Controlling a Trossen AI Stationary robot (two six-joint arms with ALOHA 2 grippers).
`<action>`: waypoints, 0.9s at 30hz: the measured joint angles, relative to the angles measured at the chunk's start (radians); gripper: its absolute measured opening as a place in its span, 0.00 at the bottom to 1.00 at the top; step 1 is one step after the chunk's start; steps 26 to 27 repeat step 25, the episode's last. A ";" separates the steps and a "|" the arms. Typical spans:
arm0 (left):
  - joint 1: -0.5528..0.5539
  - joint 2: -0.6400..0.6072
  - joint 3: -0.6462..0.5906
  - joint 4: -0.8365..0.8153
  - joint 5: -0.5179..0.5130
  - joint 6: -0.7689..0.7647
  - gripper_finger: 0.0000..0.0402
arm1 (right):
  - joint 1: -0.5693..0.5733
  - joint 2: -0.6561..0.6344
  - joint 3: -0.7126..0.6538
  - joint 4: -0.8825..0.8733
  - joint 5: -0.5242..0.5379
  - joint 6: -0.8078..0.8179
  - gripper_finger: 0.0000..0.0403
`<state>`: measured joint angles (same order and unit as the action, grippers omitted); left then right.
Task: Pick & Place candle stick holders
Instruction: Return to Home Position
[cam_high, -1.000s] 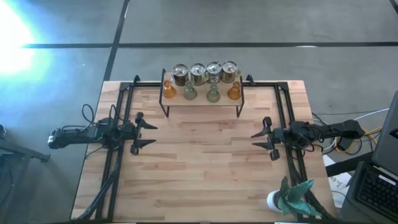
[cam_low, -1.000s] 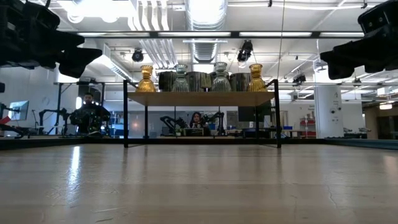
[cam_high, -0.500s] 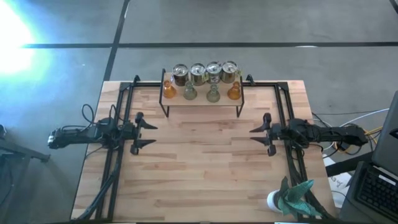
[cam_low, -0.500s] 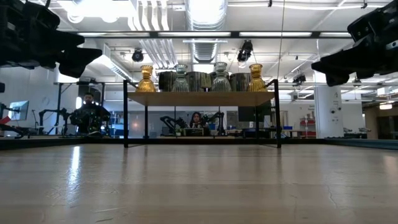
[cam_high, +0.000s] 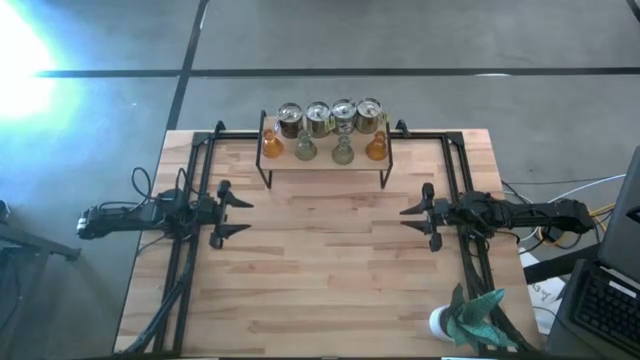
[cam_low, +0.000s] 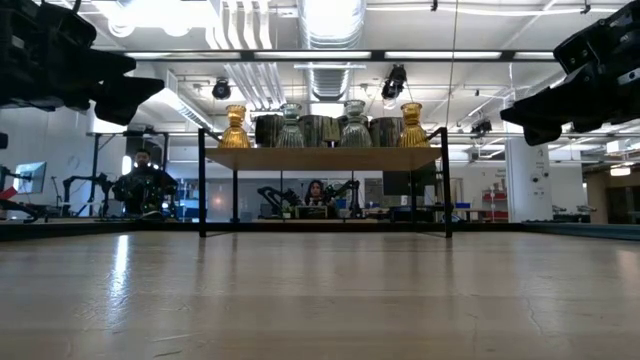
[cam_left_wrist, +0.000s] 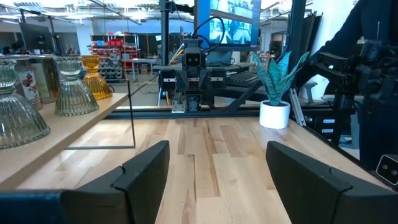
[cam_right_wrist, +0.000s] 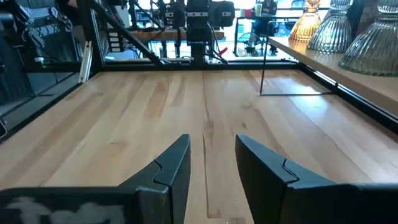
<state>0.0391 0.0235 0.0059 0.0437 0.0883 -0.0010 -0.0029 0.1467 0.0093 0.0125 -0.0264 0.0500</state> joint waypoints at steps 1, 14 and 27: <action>0.000 0.000 0.000 0.000 0.000 0.000 0.68 | 0.000 0.000 0.000 0.000 0.000 -0.001 0.31; 0.000 0.000 0.000 0.000 0.000 0.000 0.68 | 0.000 0.000 0.000 0.000 0.002 0.000 0.35; 0.000 0.000 0.000 0.000 0.000 0.000 0.68 | 0.000 0.000 0.000 0.000 0.002 0.000 0.32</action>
